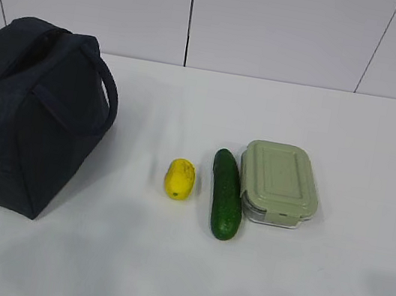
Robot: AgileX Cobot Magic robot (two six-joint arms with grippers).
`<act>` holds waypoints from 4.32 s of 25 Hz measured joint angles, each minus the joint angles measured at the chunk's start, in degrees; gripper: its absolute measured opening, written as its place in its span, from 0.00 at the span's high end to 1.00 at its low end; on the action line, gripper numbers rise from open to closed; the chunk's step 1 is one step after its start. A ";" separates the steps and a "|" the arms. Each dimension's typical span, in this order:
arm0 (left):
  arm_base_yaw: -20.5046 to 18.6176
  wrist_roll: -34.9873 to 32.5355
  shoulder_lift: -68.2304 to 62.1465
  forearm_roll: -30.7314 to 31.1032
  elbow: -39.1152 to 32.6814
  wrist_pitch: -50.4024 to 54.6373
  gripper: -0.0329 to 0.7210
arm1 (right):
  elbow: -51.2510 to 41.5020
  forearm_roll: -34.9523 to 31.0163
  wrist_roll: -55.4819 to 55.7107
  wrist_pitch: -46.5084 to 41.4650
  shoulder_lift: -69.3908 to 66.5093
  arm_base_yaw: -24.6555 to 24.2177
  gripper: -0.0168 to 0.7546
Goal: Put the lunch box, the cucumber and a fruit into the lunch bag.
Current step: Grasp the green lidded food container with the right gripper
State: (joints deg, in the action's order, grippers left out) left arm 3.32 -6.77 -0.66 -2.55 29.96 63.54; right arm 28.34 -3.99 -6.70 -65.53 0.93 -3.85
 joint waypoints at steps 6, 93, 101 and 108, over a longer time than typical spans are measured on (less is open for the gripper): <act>0.00 0.00 0.00 0.00 0.00 0.00 0.46 | 0.00 0.00 0.00 0.00 0.00 0.00 0.41; 0.00 0.00 0.00 0.00 0.00 -0.03 0.61 | 35.41 -55.33 -44.30 -2.21 -105.03 -12.20 0.42; 0.00 0.00 0.00 0.00 0.00 -0.03 0.61 | 39.75 -54.80 -50.47 -2.21 -114.75 -12.53 0.42; 0.00 0.00 0.00 0.00 0.00 -0.03 0.61 | 40.11 -59.88 -55.92 -2.02 -119.23 -12.53 0.24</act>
State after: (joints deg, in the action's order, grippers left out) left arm 3.32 -6.77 -0.66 -2.55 29.96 63.50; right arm 68.44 -63.87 -62.62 -67.55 -118.29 -16.38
